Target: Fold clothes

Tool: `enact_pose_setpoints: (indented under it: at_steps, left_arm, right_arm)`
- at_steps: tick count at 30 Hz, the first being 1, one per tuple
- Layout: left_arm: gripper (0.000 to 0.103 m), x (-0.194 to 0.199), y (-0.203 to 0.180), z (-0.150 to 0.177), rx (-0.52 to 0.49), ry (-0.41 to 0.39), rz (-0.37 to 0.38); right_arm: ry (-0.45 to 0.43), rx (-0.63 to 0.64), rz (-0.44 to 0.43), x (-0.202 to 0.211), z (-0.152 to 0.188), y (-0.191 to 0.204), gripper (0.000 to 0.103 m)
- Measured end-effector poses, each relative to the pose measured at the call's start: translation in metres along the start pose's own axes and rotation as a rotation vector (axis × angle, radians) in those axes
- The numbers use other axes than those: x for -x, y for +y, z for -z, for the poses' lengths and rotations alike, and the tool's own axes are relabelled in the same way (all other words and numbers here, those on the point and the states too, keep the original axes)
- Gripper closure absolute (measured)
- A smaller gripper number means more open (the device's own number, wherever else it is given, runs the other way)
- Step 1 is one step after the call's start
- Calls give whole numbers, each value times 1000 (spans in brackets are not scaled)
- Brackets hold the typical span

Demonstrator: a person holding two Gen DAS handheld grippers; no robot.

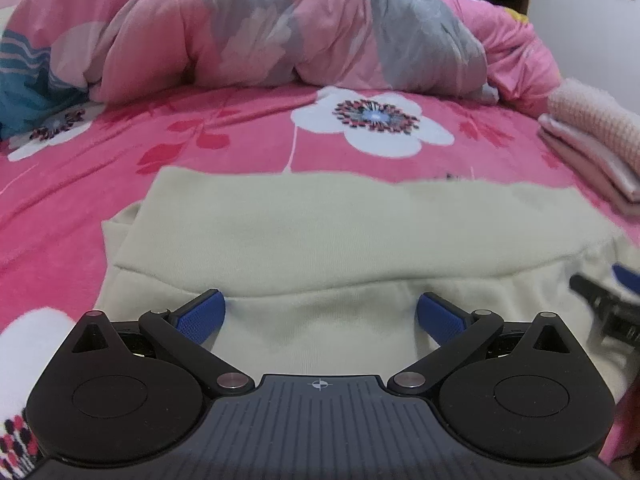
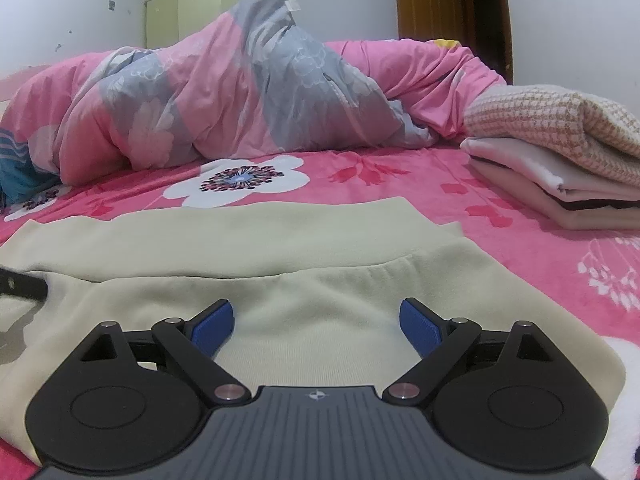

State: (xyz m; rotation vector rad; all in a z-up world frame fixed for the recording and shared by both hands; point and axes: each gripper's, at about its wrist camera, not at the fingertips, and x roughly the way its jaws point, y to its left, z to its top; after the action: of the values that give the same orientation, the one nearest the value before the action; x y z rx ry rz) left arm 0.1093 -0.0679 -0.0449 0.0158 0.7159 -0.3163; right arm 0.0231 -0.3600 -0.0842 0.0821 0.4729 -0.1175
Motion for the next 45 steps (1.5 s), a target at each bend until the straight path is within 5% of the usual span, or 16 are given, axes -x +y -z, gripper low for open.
enact_pose_setpoints:
  at_steps: [20,23,33,37,45]
  left_arm:
    - [0,-19,1,1,14,-41,19]
    - [0,-20,2,-1,16,-32,24]
    - [0,-22,2,1,21,-40,28]
    - [0,-22,2,2,18,-42,31]
    - [0,-20,1,0,5,-42,28]
  right_arm:
    - [1,10,-6,0,-1,1,8]
    - [65,48,9,3,-17,6,8]
    - [-25,148,-84,6,-72,51,8]
    - [138,118,-96,-48,-39,46,5]
    - [92,88,-127,-48,-33,42,4]
